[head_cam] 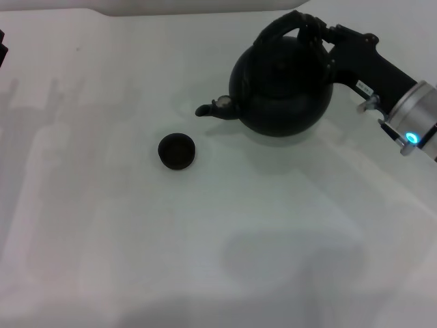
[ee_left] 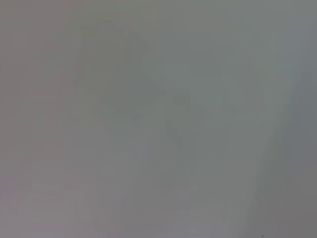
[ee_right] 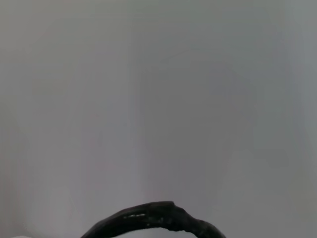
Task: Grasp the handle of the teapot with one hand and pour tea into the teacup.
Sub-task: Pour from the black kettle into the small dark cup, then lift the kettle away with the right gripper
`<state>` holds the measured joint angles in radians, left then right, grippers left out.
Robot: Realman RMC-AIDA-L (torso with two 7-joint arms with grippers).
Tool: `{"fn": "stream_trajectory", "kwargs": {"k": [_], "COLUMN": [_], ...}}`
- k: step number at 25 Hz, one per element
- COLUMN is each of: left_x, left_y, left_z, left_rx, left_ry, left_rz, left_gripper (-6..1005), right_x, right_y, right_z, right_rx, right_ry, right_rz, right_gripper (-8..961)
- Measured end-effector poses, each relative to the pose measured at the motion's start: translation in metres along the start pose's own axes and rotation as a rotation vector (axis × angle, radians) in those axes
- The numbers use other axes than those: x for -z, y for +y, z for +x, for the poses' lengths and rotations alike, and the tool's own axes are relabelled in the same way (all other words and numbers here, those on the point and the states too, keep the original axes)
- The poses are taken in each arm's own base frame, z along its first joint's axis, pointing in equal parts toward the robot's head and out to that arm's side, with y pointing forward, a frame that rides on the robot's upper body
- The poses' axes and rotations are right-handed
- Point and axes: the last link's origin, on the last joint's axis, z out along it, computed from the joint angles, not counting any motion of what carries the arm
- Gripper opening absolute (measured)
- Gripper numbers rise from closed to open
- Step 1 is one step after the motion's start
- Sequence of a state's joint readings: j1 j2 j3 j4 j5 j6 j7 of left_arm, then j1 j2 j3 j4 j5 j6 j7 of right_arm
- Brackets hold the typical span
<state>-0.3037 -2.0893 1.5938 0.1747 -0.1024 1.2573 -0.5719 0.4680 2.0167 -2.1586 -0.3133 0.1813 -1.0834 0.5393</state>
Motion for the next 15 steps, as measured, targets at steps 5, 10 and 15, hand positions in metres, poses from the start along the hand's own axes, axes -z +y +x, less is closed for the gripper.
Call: {"fn": "stream_trajectory", "kwargs": {"k": [5,10,15], "left_x": [0.0,0.001,0.001], "left_y": [0.0,0.001,0.0], "left_z": [0.0,-0.001,-0.002], "left_rx": [0.001,0.018,0.021], "left_ry": [-0.001,-0.006,-0.013], "left_rz": [0.002,-0.005,-0.004], "left_gripper": [801,801,801], "right_x": [-0.011,-0.015,-0.016], "right_y": [0.002,0.005,0.007], "right_z": [-0.006,-0.009,-0.009], "right_rx": [0.077,0.143,0.172], "right_ry": [-0.008,-0.015,-0.017], "right_rz": [-0.02,-0.038,-0.041], "right_gripper": [203,195,192]}}
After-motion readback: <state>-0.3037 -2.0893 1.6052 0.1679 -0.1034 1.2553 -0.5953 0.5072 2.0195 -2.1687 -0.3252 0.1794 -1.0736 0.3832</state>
